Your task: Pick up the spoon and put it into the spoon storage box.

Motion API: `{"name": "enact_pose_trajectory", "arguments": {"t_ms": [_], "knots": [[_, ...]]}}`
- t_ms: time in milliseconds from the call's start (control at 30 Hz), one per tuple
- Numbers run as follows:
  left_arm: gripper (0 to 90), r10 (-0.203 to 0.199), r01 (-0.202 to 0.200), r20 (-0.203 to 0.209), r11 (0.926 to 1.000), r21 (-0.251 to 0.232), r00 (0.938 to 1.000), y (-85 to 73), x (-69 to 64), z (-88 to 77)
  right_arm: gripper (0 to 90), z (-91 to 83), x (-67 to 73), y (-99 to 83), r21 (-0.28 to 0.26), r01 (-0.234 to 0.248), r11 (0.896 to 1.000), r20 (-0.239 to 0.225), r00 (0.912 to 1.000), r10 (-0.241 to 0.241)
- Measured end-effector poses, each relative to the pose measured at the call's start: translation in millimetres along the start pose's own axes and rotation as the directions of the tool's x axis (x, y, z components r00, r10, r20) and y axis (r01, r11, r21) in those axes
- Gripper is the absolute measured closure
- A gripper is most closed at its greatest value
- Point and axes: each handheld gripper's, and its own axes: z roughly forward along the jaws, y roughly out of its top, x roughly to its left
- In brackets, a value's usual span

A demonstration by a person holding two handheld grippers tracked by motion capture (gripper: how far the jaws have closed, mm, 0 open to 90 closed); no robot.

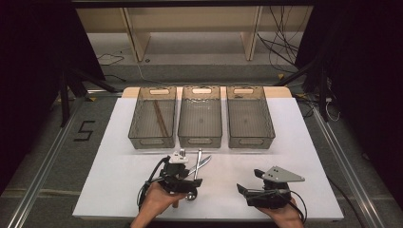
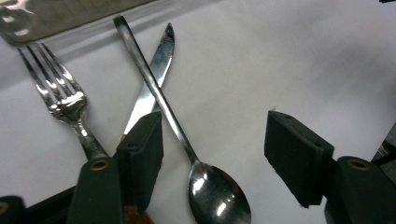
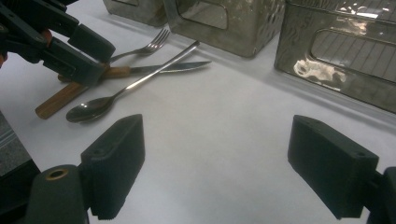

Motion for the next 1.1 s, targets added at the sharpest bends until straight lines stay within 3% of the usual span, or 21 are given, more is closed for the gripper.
{"name": "enact_pose_trajectory", "arguments": {"t_ms": [300, 400, 733, 1100], "knots": [[49.0, 0.012, -0.012, -0.011, 0.9992, 0.039, 0.9999, -2.4, -5.6, 7.5, 19.7, -0.2, 0.0, 0.2, 0.004, 0.001, 1.000, -0.001, 1.0000, -0.001], [51.4, 0.019, -0.017, -0.041, 0.9986, 0.050, 0.9990, -2.0, -4.8, 11.3, 19.7, -0.1, 0.9, -0.3, 0.009, 0.008, 1.000, -0.002, 1.0000, -0.008], [60.9, 0.001, 0.007, -0.086, 0.9960, 0.089, 0.9963, -1.4, 2.4, 26.2, 19.7, 0.9, 1.7, -0.6, 0.009, 0.007, 1.000, -0.003, 1.0000, -0.006], [65.7, 0.052, -0.037, -0.147, 0.9938, 0.104, 0.9878, -1.0, -4.2, 35.3, 19.7, 0.9, 2.2, -0.6, 0.011, 0.010, 1.000, -0.007, 0.9999, -0.010]]}}
